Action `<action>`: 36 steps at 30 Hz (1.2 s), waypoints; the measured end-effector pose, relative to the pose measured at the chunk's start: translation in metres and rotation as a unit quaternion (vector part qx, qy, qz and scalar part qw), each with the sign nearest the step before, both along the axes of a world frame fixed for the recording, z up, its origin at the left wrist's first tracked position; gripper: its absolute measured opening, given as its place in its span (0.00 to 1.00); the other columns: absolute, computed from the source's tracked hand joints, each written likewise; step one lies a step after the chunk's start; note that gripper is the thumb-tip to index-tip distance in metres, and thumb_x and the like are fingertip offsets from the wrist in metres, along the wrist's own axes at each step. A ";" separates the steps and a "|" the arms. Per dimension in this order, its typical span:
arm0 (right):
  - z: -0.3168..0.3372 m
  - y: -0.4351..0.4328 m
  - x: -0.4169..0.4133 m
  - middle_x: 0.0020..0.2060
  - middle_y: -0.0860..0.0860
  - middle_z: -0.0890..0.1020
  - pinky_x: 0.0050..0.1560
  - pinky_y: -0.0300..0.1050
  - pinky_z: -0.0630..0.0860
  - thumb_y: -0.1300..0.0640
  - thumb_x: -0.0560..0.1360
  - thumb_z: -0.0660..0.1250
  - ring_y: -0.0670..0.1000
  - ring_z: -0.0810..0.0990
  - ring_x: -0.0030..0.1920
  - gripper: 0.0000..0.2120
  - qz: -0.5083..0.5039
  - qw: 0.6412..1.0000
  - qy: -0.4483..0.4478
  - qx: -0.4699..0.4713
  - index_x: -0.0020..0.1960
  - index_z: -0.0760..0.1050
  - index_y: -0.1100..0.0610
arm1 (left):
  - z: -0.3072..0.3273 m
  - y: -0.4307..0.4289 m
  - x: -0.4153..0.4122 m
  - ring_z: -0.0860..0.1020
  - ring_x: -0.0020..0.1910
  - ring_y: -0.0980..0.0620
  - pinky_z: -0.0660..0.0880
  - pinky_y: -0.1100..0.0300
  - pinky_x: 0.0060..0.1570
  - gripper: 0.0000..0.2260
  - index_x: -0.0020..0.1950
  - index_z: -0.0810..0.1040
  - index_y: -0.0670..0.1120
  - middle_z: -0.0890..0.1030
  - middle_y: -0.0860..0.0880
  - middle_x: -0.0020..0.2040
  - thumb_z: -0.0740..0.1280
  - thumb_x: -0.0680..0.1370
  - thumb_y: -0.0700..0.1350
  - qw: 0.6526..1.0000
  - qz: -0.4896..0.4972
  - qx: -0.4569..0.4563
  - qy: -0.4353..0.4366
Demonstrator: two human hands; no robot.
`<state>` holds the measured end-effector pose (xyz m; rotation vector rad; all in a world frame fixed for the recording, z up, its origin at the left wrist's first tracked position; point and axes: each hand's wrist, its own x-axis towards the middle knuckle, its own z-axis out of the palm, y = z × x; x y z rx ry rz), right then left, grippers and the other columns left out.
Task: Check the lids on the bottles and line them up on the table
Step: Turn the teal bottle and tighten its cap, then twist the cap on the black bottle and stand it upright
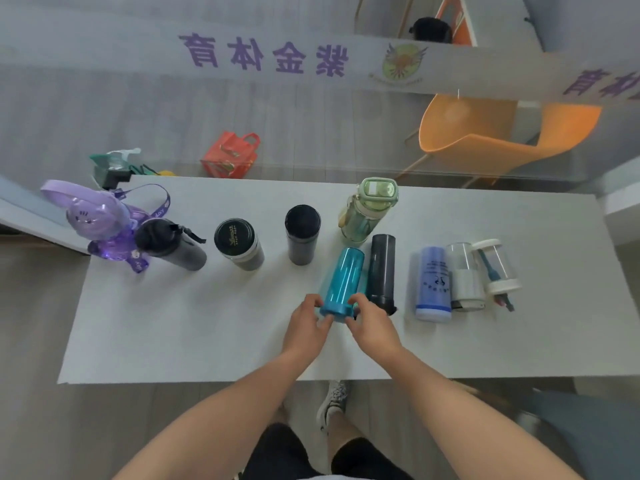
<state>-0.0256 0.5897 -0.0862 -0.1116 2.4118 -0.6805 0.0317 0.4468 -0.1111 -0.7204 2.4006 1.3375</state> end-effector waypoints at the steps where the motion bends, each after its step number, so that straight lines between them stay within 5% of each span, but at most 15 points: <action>1: 0.007 -0.001 0.000 0.60 0.49 0.80 0.56 0.46 0.80 0.53 0.79 0.68 0.50 0.82 0.55 0.17 -0.011 1.000 -0.009 -0.015 0.67 0.69 0.48 | 0.009 -0.004 0.001 0.76 0.50 0.55 0.78 0.60 0.52 0.13 0.59 0.65 0.59 0.74 0.54 0.56 0.67 0.79 0.51 1.000 0.005 -0.009 0.001; 10: 0.058 -0.004 -0.001 0.45 0.53 0.84 0.33 0.40 0.76 0.52 0.81 0.65 0.48 0.77 0.32 0.10 -0.149 0.966 -0.100 -0.186 0.61 0.75 0.53 | 0.065 -0.034 0.005 0.75 0.51 0.56 0.68 0.72 0.50 0.11 0.60 0.74 0.54 0.76 0.55 0.56 0.69 0.78 0.48 0.983 -0.070 -0.078 0.154; 17: 0.065 -0.014 -0.014 0.45 0.53 0.84 0.33 0.40 0.75 0.55 0.81 0.64 0.50 0.78 0.32 0.11 -0.188 0.957 -0.087 -0.200 0.61 0.78 0.56 | 0.068 -0.040 -0.006 0.69 0.65 0.48 0.69 0.58 0.64 0.11 0.61 0.77 0.48 0.72 0.47 0.68 0.63 0.80 0.45 0.940 -0.174 -0.190 0.223; 21: 0.067 -0.010 -0.015 0.46 0.54 0.84 0.33 0.40 0.76 0.55 0.80 0.64 0.50 0.79 0.31 0.10 -0.175 0.963 -0.075 -0.188 0.60 0.78 0.55 | 0.070 -0.038 -0.011 0.73 0.57 0.43 0.74 0.51 0.60 0.11 0.54 0.79 0.46 0.75 0.45 0.64 0.59 0.79 0.47 0.905 -0.214 -0.261 0.260; 27: 0.067 0.034 -0.029 0.40 0.53 0.85 0.37 0.47 0.81 0.58 0.79 0.63 0.52 0.80 0.35 0.09 -0.205 0.970 -0.017 -0.129 0.45 0.81 0.58 | 0.076 -0.011 -0.028 0.73 0.48 0.47 0.75 0.53 0.51 0.09 0.53 0.78 0.45 0.77 0.48 0.53 0.61 0.78 0.44 0.887 -0.267 -0.213 0.311; 30: 0.063 0.068 -0.042 0.38 0.51 0.86 0.38 0.48 0.79 0.60 0.78 0.63 0.50 0.79 0.33 0.11 -0.196 0.976 -0.012 -0.098 0.40 0.81 0.57 | 0.089 0.030 -0.041 0.75 0.49 0.51 0.74 0.56 0.52 0.07 0.54 0.78 0.46 0.78 0.50 0.52 0.63 0.79 0.43 0.920 -0.242 -0.143 0.274; 36: 0.043 0.121 -0.079 0.33 0.48 0.85 0.45 0.53 0.82 0.60 0.73 0.64 0.53 0.81 0.37 0.13 -0.159 0.983 -0.034 -0.084 0.34 0.83 0.55 | 0.071 0.101 -0.072 0.75 0.58 0.49 0.72 0.57 0.57 0.15 0.66 0.71 0.48 0.74 0.48 0.62 0.60 0.80 0.42 0.989 -0.091 -0.108 0.046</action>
